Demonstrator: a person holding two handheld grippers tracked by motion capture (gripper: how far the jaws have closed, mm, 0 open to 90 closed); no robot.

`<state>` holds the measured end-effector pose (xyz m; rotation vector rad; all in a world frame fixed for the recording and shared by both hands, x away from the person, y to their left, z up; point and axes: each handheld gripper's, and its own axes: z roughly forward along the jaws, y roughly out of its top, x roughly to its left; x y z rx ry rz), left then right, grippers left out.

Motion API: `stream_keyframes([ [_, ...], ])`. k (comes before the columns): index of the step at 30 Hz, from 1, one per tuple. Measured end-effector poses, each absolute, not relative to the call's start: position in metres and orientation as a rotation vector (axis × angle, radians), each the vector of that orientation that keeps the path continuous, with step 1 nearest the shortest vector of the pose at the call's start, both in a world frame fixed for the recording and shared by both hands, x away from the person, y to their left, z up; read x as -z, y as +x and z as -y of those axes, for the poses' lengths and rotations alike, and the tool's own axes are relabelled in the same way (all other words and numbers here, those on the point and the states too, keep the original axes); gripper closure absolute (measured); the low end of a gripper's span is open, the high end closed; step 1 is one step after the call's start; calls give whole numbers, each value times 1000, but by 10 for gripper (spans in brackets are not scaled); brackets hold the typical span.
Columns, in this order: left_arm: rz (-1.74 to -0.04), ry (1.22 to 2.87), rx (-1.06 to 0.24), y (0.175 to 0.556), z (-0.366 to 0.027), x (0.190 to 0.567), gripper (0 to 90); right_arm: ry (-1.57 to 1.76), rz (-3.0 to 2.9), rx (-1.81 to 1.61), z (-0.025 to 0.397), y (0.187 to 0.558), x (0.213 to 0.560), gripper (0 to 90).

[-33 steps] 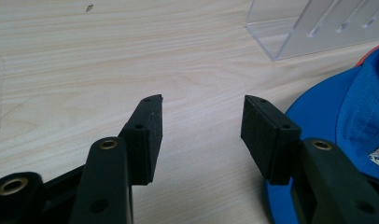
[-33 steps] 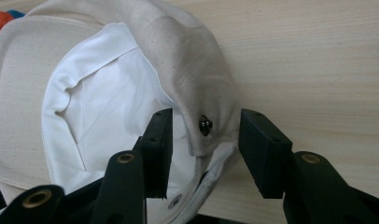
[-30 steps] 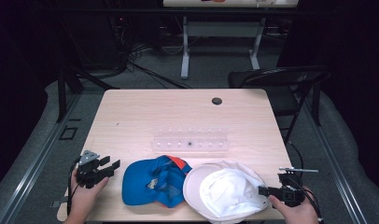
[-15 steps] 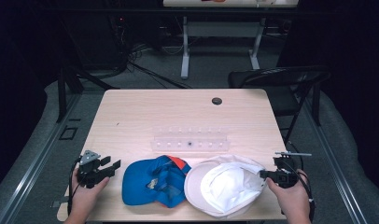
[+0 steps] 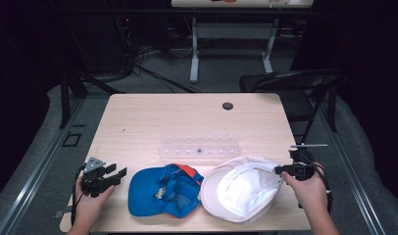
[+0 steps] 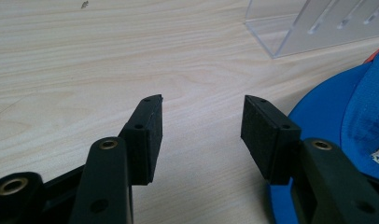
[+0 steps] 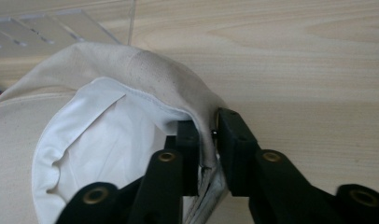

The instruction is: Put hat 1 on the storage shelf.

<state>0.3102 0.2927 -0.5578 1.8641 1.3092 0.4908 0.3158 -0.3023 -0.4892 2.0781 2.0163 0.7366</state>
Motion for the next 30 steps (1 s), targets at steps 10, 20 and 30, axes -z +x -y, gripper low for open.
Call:
stream_keyframes([
  [10,-1308,1871,-491,310,-291,558,488,2106,-2076,-670,305,307,492,556],
  [20,-1312,1871,-490,311,-290,560,489,2166,-2109,-590,301,310,501,624],
  [30,-1308,1875,-486,311,-291,559,489,2110,-2170,-461,290,316,496,790],
])
